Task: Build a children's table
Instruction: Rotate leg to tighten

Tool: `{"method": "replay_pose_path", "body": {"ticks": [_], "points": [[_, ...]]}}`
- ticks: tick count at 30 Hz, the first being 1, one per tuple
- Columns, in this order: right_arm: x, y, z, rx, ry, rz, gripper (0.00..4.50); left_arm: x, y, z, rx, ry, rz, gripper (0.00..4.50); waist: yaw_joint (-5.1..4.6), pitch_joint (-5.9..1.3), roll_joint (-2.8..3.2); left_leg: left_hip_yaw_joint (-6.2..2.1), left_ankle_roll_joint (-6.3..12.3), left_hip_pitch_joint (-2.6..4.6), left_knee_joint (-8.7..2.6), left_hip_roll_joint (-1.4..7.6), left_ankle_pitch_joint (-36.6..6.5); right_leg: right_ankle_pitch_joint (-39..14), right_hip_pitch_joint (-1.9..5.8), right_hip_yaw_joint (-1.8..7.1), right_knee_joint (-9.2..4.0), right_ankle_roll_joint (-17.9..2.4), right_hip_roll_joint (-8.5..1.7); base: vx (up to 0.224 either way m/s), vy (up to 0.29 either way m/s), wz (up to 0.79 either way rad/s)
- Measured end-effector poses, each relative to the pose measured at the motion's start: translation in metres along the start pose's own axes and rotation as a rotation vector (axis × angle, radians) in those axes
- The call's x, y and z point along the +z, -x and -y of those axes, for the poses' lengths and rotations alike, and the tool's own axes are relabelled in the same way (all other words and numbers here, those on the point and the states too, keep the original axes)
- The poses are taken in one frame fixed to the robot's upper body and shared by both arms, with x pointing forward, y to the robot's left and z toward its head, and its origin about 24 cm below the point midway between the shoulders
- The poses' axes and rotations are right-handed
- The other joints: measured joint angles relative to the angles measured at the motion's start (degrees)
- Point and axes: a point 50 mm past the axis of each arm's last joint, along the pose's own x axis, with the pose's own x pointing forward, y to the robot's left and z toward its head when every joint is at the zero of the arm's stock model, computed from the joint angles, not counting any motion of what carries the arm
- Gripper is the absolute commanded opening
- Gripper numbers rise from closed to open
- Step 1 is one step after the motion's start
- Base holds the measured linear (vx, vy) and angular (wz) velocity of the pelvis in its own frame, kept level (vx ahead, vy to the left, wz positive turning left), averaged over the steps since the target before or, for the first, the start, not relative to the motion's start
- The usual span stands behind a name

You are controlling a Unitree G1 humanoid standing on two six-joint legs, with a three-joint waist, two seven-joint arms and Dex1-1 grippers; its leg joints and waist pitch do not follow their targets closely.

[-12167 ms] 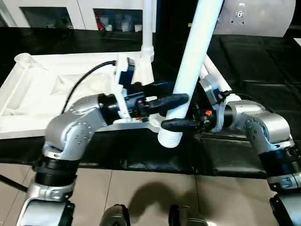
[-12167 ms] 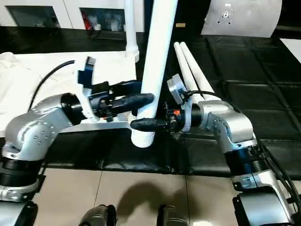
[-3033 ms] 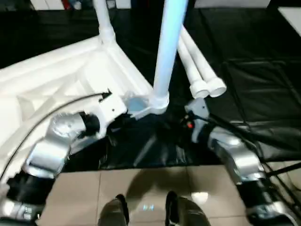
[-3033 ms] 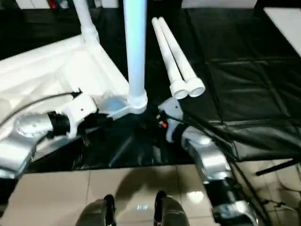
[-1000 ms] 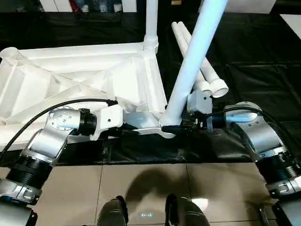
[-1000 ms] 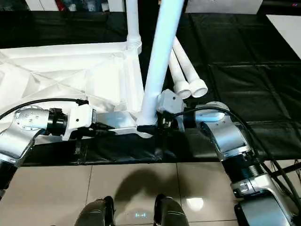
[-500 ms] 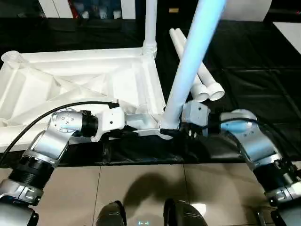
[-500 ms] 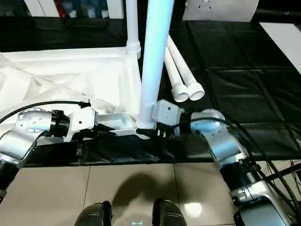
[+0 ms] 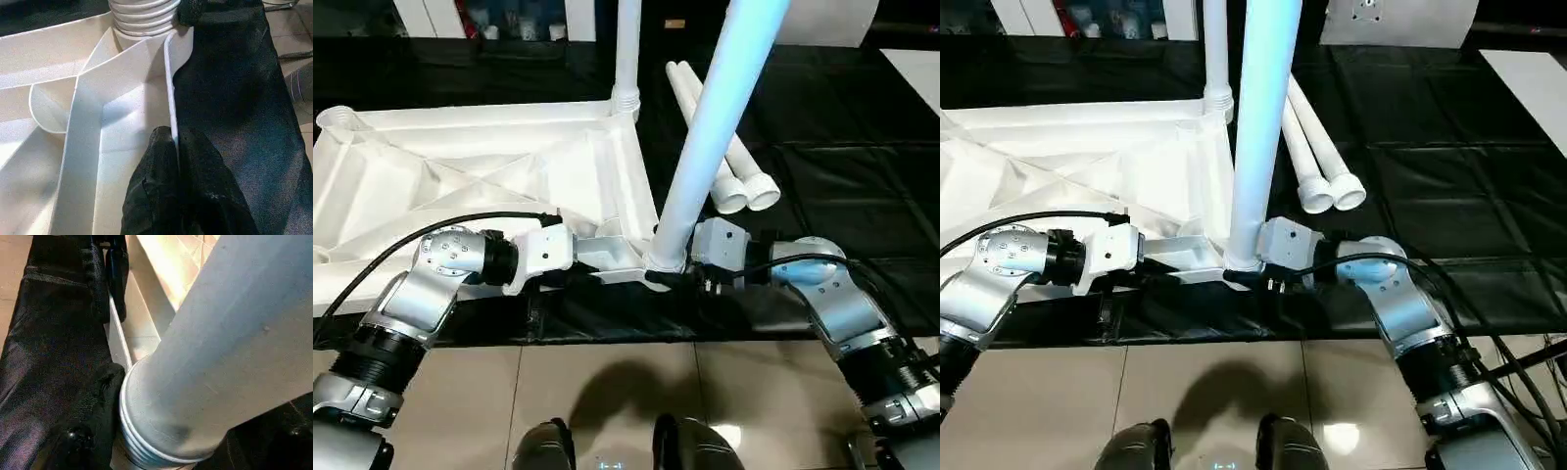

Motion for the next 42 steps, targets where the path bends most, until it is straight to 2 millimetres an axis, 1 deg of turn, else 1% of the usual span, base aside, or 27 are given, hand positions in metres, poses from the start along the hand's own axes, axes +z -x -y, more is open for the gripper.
{"method": "replay_pose_path", "body": {"ticks": [3,4,5,6,8,9,10,12,14,17,19,21,25,29,30,31,32,33,35,36,37,38,39,40,41,42], "points": [[-0.003,-0.003,-0.003,-0.031,-0.040,-0.001,2.88,-0.002,-0.002,0.002,0.024,0.052,0.001,0.00,-0.01,-0.37,-0.03,0.00,-0.01,0.07,-0.08,0.00,-0.01,-0.03,0.18,0.00,-0.02,0.05,0.00,0.000,0.000,0.00],[-0.005,-0.006,-0.004,-0.072,-0.082,0.003,2.88,-0.003,-0.002,0.003,0.050,0.089,0.001,0.00,-0.02,-0.43,-0.08,0.01,-0.02,0.23,-0.12,0.00,-0.01,-0.07,0.31,0.00,-0.03,0.11,0.00,0.000,0.000,0.00],[-0.005,-0.010,-0.005,-0.108,-0.118,0.013,2.88,-0.003,-0.004,0.005,0.072,0.117,0.004,0.00,-0.07,-0.46,-0.12,0.01,-0.02,0.60,-0.13,-0.01,-0.01,-0.12,0.37,0.00,-0.05,0.19,0.00,0.000,0.000,0.00],[-0.005,-0.013,-0.005,-0.149,-0.146,0.017,2.88,-0.003,-0.005,0.005,0.095,0.141,0.001,0.00,-0.29,-0.49,-0.18,0.02,-0.02,0.70,-0.17,0.00,-0.01,-0.14,0.43,0.00,-0.09,0.23,0.00,0.000,0.000,0.00],[-0.005,-0.022,-0.003,-0.248,-0.223,0.030,2.88,-0.001,-0.009,0.009,0.166,0.215,0.005,0.00,-1.08,-0.49,-0.18,0.01,-0.03,0.78,-0.25,-0.03,-0.01,-0.19,0.48,0.00,-0.37,0.31,0.00,0.000,0.000,0.00],[-0.005,-0.028,-0.002,-0.312,-0.277,0.038,2.87,0.001,-0.012,0.011,0.220,0.260,0.007,0.00,-1.71,-0.49,-0.18,0.01,-0.02,0.78,-0.36,-0.04,-0.01,-0.19,0.49,-0.03,-0.62,0.31,0.01,0.000,0.000,0.00],[-0.005,-0.036,0.002,-0.395,-0.334,0.042,2.82,0.005,-0.017,0.013,0.279,0.307,0.005,0.00,-2.29,-0.45,-0.11,0.00,-0.02,0.77,-0.43,-0.10,-0.01,-0.19,0.49,-0.08,-0.94,0.31,0.00,0.000,0.000,0.00],[-0.003,-0.046,0.009,-0.479,-0.406,0.048,2.79,0.010,-0.024,0.015,0.360,0.371,0.010,0.00,-3.13,-0.39,0.02,-0.06,-0.02,0.76,-0.45,-0.17,-0.01,-0.19,0.48,-0.17,-1.41,0.31,-0.02,0.000,0.000,0.00],[-0.001,-0.055,0.016,-0.537,-0.452,0.043,2.76,0.014,-0.030,0.016,0.436,0.417,0.009,0.00,-3.43,-0.32,0.10,-0.19,-0.01,0.63,-0.61,-0.20,-0.01,-0.20,0.47,-0.39,-2.03,0.32,-0.02,0.000,0.000,0.00],[0.002,-0.067,0.026,-0.593,-0.491,0.016,2.71,0.021,-0.040,0.016,0.525,0.477,0.000,0.00,-4.13,-0.30,0.13,-0.20,0.00,0.54,-0.57,-0.32,-0.01,-0.20,0.44,-0.37,-2.31,0.32,-0.06,0.000,0.000,0.00],[0.005,-0.071,0.030,-0.614,-0.499,0.009,2.70,0.024,-0.042,0.016,0.555,0.494,-0.002,0.00,-4.45,-0.24,-0.03,-0.20,0.02,0.43,-0.63,-0.36,-0.01,-0.20,0.40,-0.35,-2.48,0.32,-0.07,0.000,0.000,0.00],[0.007,-0.075,0.030,-0.626,-0.506,0.006,2.70,0.024,-0.042,0.015,0.571,0.491,-0.012,0.00,-4.47,-0.24,-0.07,-0.21,0.02,0.38,-0.63,-0.36,-0.01,-0.20,0.34,-0.35,-2.49,0.32,-0.07,0.000,0.000,0.00],[0.008,-0.077,0.030,-0.630,-0.510,0.008,2.70,0.025,-0.040,0.015,0.572,0.459,-0.033,0.00,-4.51,-0.38,-0.53,-0.23,0.02,0.30,-0.70,-0.34,-0.01,-0.19,0.22,-0.35,-2.48,0.32,-0.04,0.000,0.000,0.00],[0.010,-0.080,0.032,-0.628,-0.521,0.014,2.70,0.025,-0.037,0.014,0.579,0.447,-0.046,0.00,-4.68,-0.38,-0.55,-0.22,0.02,0.22,-0.70,-0.34,-0.01,-0.19,0.08,-0.33,-2.46,0.32,-0.04,0.000,0.000,0.00],[0.010,-0.081,0.032,-0.626,-0.522,0.014,3.05,0.025,-0.036,0.014,0.580,0.443,-0.050,0.00,-4.73,-0.39,-0.57,-0.23,0.02,0.15,-0.70,-0.34,-0.01,-0.19,0.00,-0.33,-2.44,0.31,-0.03,0.000,0.000,0.00],[0.010,-0.081,0.032,-0.625,-0.529,0.015,3.26,0.025,-0.035,0.013,0.582,0.439,-0.053,0.00,-4.77,-0.40,-0.58,-0.22,0.02,0.07,-0.70,-0.33,-0.01,-0.19,-0.10,-0.33,-2.43,0.31,-0.02,0.000,0.000,0.00],[0.011,-0.082,0.033,-0.628,-0.540,0.022,3.26,0.025,-0.035,0.012,0.581,0.430,-0.059,0.00,-4.78,-0.41,-0.59,-0.22,0.02,-0.03,-0.70,-0.33,-0.01,-0.18,-0.21,-0.33,-2.42,0.29,-0.01,0.000,0.000,0.00],[0.010,-0.083,0.032,-0.631,-0.561,0.029,3.41,0.025,-0.034,0.012,0.580,0.420,-0.066,0.00,-4.76,-0.39,-0.57,-0.22,0.02,-0.03,-0.70,-0.33,-0.01,-0.17,-0.24,-0.33,-2.39,0.28,-0.01,0.000,0.000,0.00],[0.002,-0.083,0.027,-0.625,-0.604,0.009,3.61,0.026,-0.035,0.011,0.573,0.404,-0.073,0.00,-4.61,-0.37,-0.53,-0.22,0.02,-0.08,-0.70,-0.33,-0.01,-0.15,-0.27,-0.31,-2.34,0.26,-0.01,0.000,0.000,0.00],[0.000,-0.082,0.026,-0.632,-0.623,0.023,3.61,0.026,-0.034,0.010,0.569,0.403,-0.070,0.00,-4.49,-0.28,-0.38,-0.18,0.02,-0.11,-0.70,-0.34,-0.01,-0.15,-0.32,-0.23,-2.30,0.24,-0.01,0.000,0.000,0.00],[0.001,-0.082,0.027,-0.634,-0.625,0.027,3.76,0.026,-0.034,0.009,0.565,0.403,-0.071,0.00,-4.42,-0.27,-0.36,-0.15,0.02,-0.13,-0.70,-0.35,0.00,-0.04,-0.32,-0.20,-2.25,0.07,-0.01,0.000,0.000,0.00],[0.001,-0.082,0.027,-0.632,-0.625,0.029,3.76,0.026,-0.034,0.009,0.565,0.404,-0.069,0.00,-4.36,-0.27,-0.37,-0.16,0.02,-0.13,-0.70,-0.35,0.00,0.06,-0.32,-0.20,-2.22,-0.08,-0.01,0.000,0.000,0.00],[0.001,-0.082,0.027,-0.631,-0.625,0.031,3.88,0.026,-0.034,0.008,0.564,0.403,-0.067,0.00,-4.26,-0.28,-0.37,-0.15,0.02,-0.12,-0.70,-0.35,0.00,0.16,-0.32,-0.20,-2.18,-0.16,-0.01,0.000,0.000,0.00],[0.001,-0.081,0.028,-0.631,-0.621,0.039,4.00,0.026,-0.034,0.007,0.560,0.401,-0.064,0.00,-4.13,-0.27,-0.35,-0.15,0.02,-0.12,-0.70,-0.35,0.00,0.22,-0.32,-0.18,-2.11,-0.16,-0.02,0.000,0.000,0.00],[0.000,-0.077,0.028,-0.624,-0.617,0.050,4.20,0.026,-0.034,0.005,0.549,0.397,-0.057,0.00,-3.79,-0.26,-0.34,-0.15,0.02,-0.12,-0.70,-0.35,0.00,0.25,-0.34,-0.17,-1.98,-0.15,-0.02,0.000,0.000,0.00],[-0.001,-0.074,0.027,-0.618,-0.614,0.058,4.20,0.026,-0.035,0.004,0.535,0.392,-0.052,0.00,-3.50,-0.26,-0.33,-0.15,0.02,-0.11,-0.70,-0.34,-0.01,0.33,-0.35,-0.16,-1.92,-0.11,-0.01,0.000,0.000,0.00]]}}
